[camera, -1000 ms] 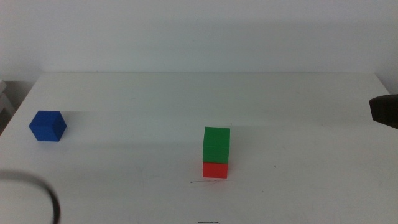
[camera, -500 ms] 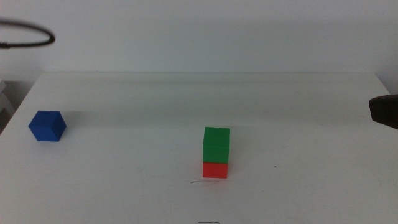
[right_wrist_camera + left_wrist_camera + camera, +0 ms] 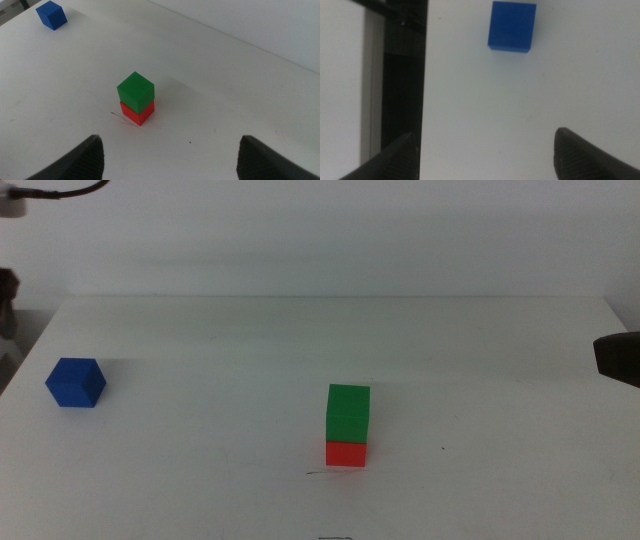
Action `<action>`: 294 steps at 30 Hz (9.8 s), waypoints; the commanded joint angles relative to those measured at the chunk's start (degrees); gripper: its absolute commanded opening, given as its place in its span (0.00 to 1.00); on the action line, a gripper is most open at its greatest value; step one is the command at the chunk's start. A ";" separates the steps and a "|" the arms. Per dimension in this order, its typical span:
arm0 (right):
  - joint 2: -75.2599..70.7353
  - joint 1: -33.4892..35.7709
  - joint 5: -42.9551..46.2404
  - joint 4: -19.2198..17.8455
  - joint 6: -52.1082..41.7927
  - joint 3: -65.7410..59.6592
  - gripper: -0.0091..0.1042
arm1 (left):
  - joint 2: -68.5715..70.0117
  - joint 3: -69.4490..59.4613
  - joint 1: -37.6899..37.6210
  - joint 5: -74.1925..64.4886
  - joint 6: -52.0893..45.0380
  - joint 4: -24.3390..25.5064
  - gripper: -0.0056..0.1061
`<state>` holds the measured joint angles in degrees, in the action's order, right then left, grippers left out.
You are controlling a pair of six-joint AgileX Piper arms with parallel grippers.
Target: Stack red cubes first, then green, then blue cubes in a specific spot.
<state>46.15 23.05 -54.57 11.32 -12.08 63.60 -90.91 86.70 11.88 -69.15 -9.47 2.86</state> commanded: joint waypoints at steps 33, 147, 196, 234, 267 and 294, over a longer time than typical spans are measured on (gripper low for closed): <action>-0.21 -0.38 3.27 0.48 -0.86 1.42 0.68 | -31.38 19.97 1.92 -3.82 -10.91 -11.79 0.89; -0.21 -0.38 3.27 0.48 -0.86 1.42 0.68 | -21.59 22.95 -52.44 -6.17 43.89 -3.45 0.24; -0.21 -0.38 3.27 0.48 -0.86 1.42 0.68 | -4.93 23.13 -52.44 -6.17 33.49 -1.27 0.80; -0.28 -0.38 3.28 -0.18 -0.86 1.42 0.68 | 30.54 4.96 -19.85 15.71 1.94 -3.49 0.80; -7.93 -0.50 33.84 -6.50 -0.86 -19.86 0.68 | 46.52 -13.17 -19.85 28.57 1.94 3.55 0.80; -47.71 -21.50 42.64 -10.05 -0.86 -61.67 0.68 | 90.10 -79.44 -19.60 49.16 1.94 -10.32 0.80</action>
<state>-0.64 1.91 -17.59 1.23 -12.24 1.02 -0.92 6.83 -7.81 -24.68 -7.69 -6.43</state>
